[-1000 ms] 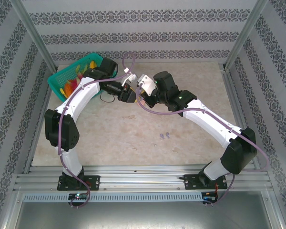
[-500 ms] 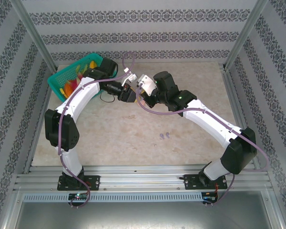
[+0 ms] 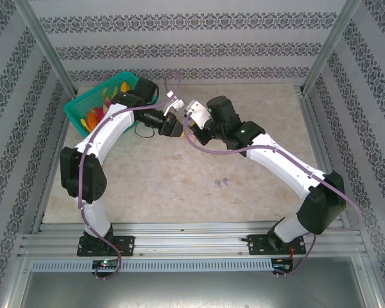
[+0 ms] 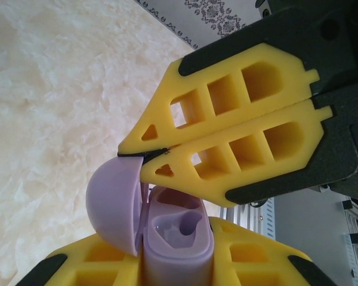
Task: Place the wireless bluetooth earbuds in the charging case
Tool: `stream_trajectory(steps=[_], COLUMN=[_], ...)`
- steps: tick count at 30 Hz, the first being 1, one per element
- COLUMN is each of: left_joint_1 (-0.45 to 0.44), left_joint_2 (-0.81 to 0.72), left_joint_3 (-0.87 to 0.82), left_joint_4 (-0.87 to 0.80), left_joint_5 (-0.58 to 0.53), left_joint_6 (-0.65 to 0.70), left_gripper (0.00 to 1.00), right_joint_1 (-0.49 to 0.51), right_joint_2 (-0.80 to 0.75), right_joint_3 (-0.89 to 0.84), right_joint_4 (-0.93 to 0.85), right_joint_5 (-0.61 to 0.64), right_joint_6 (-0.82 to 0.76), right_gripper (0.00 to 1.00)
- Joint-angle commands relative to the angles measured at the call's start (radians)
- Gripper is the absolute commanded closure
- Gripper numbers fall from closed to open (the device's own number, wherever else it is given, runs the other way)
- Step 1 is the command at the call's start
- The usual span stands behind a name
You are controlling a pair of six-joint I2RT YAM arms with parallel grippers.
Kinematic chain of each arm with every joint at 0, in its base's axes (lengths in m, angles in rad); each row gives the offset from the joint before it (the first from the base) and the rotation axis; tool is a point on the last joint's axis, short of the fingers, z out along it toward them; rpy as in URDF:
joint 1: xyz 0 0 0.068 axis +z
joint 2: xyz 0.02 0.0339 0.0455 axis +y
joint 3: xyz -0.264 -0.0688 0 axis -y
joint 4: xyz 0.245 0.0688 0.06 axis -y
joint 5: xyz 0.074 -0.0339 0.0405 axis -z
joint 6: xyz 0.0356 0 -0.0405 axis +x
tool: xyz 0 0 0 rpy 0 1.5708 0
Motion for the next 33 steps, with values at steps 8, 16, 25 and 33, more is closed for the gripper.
stream_trajectory(steps=[8, 16, 25, 33], left_joint_1=[-0.010, -0.009, -0.008, -0.014], left_joint_2=[0.006, 0.003, -0.018, -0.072], left_joint_3=[-0.005, -0.016, -0.057, -0.165], left_joint_4=[-0.002, 0.011, 0.120, 0.309], left_joint_5=[0.033, 0.018, -0.036, -0.208], left_joint_6=[0.015, 0.015, -0.059, -0.163], left_gripper=[0.87, 1.00, 1.00, 1.00], right_joint_1=[0.007, -0.051, -0.189, -0.224], right_joint_2=[0.008, -0.064, -0.305, -0.471], right_joint_3=[0.036, 0.059, -0.121, -0.304], right_joint_4=[0.010, 0.009, 0.036, 0.012], right_joint_5=[0.021, -0.035, -0.125, -0.083], right_joint_6=[0.003, 0.124, 0.317, 0.545], right_gripper=[0.91, 0.59, 0.43, 0.35])
